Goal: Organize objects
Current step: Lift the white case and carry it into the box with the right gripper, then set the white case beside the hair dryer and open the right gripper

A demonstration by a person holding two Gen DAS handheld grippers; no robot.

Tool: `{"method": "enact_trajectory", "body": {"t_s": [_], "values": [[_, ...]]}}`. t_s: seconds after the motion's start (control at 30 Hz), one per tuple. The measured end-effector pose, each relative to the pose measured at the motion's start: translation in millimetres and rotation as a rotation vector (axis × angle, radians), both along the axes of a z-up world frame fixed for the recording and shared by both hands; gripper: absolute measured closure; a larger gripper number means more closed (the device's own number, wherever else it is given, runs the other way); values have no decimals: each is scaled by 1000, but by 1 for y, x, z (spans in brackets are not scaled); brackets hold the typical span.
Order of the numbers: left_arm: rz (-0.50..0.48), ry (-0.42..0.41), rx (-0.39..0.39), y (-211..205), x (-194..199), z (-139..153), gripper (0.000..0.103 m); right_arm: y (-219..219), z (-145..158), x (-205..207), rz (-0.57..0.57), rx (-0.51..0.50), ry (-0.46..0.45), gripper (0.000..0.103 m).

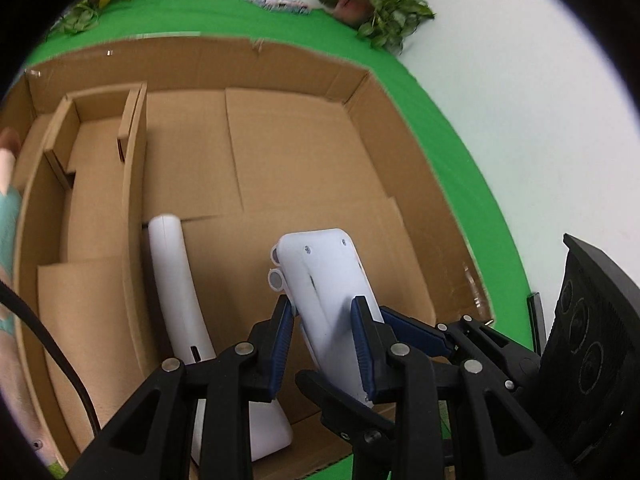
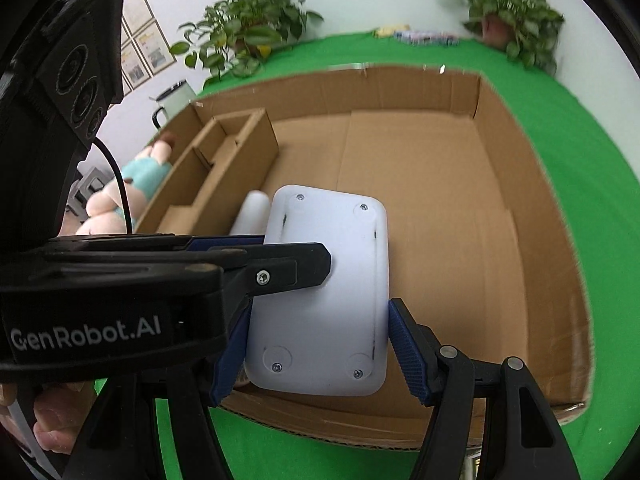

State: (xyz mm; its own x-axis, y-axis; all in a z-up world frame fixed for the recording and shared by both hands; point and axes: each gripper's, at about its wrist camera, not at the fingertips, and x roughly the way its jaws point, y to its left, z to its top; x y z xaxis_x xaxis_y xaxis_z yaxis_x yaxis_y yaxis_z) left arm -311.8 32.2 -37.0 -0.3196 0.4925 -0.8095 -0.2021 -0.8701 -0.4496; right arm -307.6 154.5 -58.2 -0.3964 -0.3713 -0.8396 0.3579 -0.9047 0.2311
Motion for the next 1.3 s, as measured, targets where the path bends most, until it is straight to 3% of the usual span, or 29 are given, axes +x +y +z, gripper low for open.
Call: {"method": "enact_trajectory", "body": {"t_s": [0.3,0.47,0.7,0.97,1.07,1.13,1.17,1.2,1.23,1.27,1.3], "values": [[3,-66,-6,-2,-3,-23,75,-7,-14,-1,29,26,-97,36],[16,-78,-30,-6,-5,-17,75,-3,-7,1,80,-44,-115,35],[46,-15,-33,-18,2,3,75,5,1,1,83,-83,-118,36],[56,35,-32,-30,25,13,75,6,-12,-5,49,-76,-140,52],[76,96,-65,-35,40,19,75,5,-11,-2,50,-69,-126,53],[99,179,-100,-39,59,30,75,6,-4,4,30,-38,-82,52],[117,224,-118,-42,70,37,75,7,2,9,5,-3,-37,50],[133,272,-134,-43,82,45,75,9,8,15,-12,22,5,41],[143,310,-141,-43,90,50,75,14,23,35,-45,53,122,25],[165,373,-153,-43,106,59,69,17,30,45,-56,55,173,18],[185,411,-164,-43,116,63,51,19,37,56,-68,56,224,11]]}}
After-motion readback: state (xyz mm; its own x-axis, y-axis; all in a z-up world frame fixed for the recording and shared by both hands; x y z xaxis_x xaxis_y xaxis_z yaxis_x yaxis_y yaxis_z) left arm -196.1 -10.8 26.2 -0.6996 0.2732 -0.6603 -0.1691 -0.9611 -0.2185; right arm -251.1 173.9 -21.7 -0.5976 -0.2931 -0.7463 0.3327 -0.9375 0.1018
